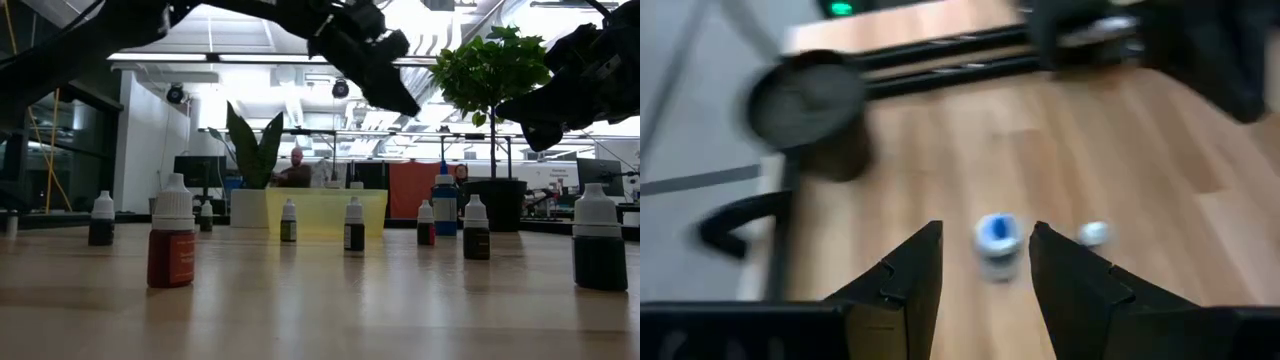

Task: Pick & Place food coloring
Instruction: Put the large blue food coloring bottle into the yellow bin

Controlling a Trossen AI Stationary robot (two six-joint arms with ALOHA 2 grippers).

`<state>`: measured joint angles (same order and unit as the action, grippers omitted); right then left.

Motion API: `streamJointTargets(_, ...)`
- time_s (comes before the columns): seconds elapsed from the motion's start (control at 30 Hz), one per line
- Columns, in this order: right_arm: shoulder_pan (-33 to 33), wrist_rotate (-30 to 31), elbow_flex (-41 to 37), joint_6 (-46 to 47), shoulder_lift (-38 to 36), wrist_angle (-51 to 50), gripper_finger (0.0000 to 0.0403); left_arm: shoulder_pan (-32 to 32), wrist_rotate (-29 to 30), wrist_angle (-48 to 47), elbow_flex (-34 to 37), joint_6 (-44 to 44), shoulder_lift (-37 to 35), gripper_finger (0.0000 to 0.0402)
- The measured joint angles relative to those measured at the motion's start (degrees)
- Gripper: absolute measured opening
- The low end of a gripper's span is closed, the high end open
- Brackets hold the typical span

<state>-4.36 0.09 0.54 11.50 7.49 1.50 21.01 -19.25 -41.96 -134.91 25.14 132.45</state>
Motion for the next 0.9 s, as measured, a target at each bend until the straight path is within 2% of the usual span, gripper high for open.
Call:
streamJointTargets(0.17, 0.0, 0.0, 0.0, 0.0, 0.0, 0.0, 0.0000, -2.2, -1.7, 1.6, 0.1, 0.0, 3.2, 0.0165)
streamJointTargets(0.33, 0.0, 0.0, 0.0, 0.0, 0.0, 0.0, 0.0000, -3.2, 2.9, 5.0, 0.1, -2.5, 5.6, 0.0219)
streamJointTargets(0.47, 0.0, 0.0, 0.0, 0.0, 0.0, 0.0, 0.0000, -3.4, 2.2, 5.7, 0.1, -2.3, 5.9, 0.0252)
streamJointTargets(0.67, 0.0, -0.1, 0.0, 0.0, 0.0, 0.0, 0.0000, -3.9, 1.7, 7.6, 0.1, -1.5, 8.7, 0.0260)
streamJointTargets(0.9, 0.0, -0.1, 0.0, 0.0, 0.0, 0.0, 0.0000, -3.8, 2.5, 8.7, 0.1, -4.9, 10.4, 0.0260)
